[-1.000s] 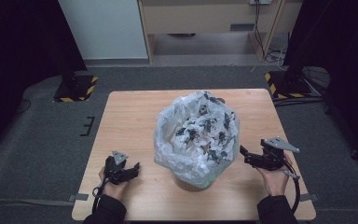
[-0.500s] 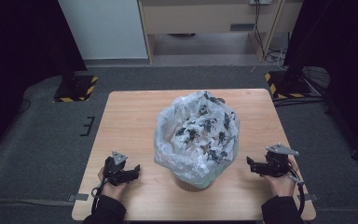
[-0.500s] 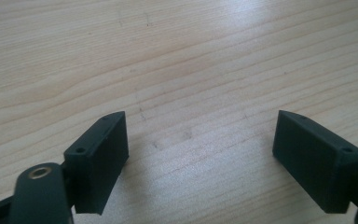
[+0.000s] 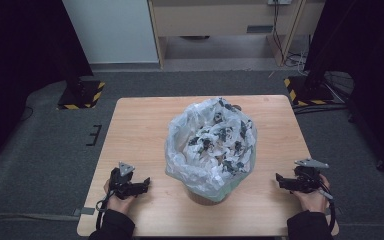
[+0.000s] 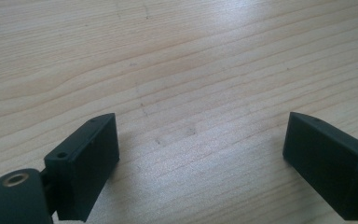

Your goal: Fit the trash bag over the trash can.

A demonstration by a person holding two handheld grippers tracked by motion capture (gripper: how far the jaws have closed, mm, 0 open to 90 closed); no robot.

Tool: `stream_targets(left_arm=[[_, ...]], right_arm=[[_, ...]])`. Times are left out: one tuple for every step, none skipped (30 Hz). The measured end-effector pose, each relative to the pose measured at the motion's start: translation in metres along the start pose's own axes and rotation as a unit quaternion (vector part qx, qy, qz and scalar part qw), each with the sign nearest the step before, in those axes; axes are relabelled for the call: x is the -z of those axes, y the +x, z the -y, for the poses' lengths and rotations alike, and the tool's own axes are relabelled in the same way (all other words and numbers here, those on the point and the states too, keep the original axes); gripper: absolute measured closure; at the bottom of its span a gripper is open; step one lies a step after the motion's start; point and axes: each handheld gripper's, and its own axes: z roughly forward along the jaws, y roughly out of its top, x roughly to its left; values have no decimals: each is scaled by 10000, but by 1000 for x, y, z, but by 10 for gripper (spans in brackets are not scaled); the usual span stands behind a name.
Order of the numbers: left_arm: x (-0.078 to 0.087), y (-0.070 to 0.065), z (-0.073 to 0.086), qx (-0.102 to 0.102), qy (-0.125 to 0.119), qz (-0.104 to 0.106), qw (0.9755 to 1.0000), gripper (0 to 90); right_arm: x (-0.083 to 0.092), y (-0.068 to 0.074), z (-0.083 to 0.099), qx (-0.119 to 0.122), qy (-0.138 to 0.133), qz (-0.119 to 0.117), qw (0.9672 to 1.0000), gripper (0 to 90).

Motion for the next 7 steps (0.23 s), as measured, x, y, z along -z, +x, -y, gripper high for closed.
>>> stream_targets(left_arm=[[0,0,0,-4,-17,7,10000,93],[0,0,0,-4,-17,7,10000,91],[0,0,1,0,-26,6,10000,91],[-1,1,1,1,-36,8,10000,87],[-1,1,1,1,-36,8,10000,82],[-1,1,1,3,-39,7,10000,80],[-1,1,1,3,-39,7,10000,80]], right_arm=[[0,-2,1,11,1,-13,10000,51],[0,-2,1,11,1,-13,10000,51],[-1,-3,2,-1,21,-28,10000,50],[-2,-5,4,43,73,7,10000,50],[-3,-5,4,22,101,-3,9999,50],[-5,-5,5,20,139,-10,9999,50],[-6,-5,5,37,191,-1,9998,49]])
